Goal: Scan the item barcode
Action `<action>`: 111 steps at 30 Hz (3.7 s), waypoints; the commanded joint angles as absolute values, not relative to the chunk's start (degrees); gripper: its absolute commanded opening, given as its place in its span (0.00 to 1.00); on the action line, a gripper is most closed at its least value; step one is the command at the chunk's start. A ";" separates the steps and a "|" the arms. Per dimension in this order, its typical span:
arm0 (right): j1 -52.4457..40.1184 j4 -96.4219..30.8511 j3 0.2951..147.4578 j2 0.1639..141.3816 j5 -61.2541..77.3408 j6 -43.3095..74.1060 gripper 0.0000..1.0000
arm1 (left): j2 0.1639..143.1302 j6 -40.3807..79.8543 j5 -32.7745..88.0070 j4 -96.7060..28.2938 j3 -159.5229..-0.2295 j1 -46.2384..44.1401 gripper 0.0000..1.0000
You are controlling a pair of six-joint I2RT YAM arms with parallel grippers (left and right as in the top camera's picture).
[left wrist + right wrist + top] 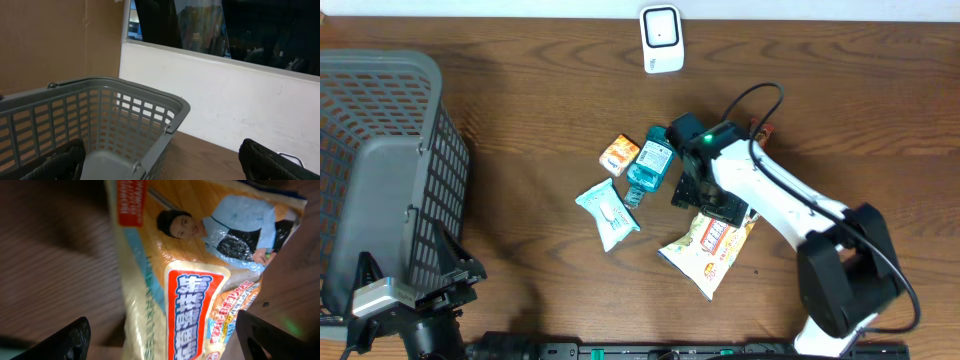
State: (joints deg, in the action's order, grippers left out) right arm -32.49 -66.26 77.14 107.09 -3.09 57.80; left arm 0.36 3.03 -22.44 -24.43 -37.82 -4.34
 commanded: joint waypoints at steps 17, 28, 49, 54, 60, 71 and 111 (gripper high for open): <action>-33.54 -63.09 78.63 121.54 -3.46 60.05 0.20 | 0.14 3.31 -22.57 -24.36 -37.82 -4.58 0.98; -30.04 -61.65 84.16 112.64 12.60 40.32 0.01 | 0.14 3.29 -22.59 -24.36 -37.82 -4.58 0.98; -24.69 -54.04 82.28 108.38 89.47 -42.85 0.01 | 0.14 3.29 -22.57 -24.43 -37.82 -4.58 0.98; -27.64 -52.56 82.28 108.38 89.47 -42.94 0.01 | 0.14 3.31 -22.59 -25.23 -37.82 -4.58 0.98; -29.80 -49.63 82.28 108.38 89.47 -42.92 0.01 | 0.14 3.31 -22.57 -25.26 -37.82 -4.58 0.98; -27.68 -45.98 82.46 108.38 89.47 -25.47 0.01 | 0.14 3.31 -22.57 -25.30 -37.82 -5.23 0.98; -21.41 -44.80 82.50 105.95 43.20 17.96 0.01 | 0.14 3.29 -22.57 -25.69 -37.82 -5.23 0.98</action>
State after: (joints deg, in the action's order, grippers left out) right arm -22.17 -42.61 82.21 108.36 63.81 18.83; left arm 0.36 3.03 -22.44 -25.56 -37.82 -4.99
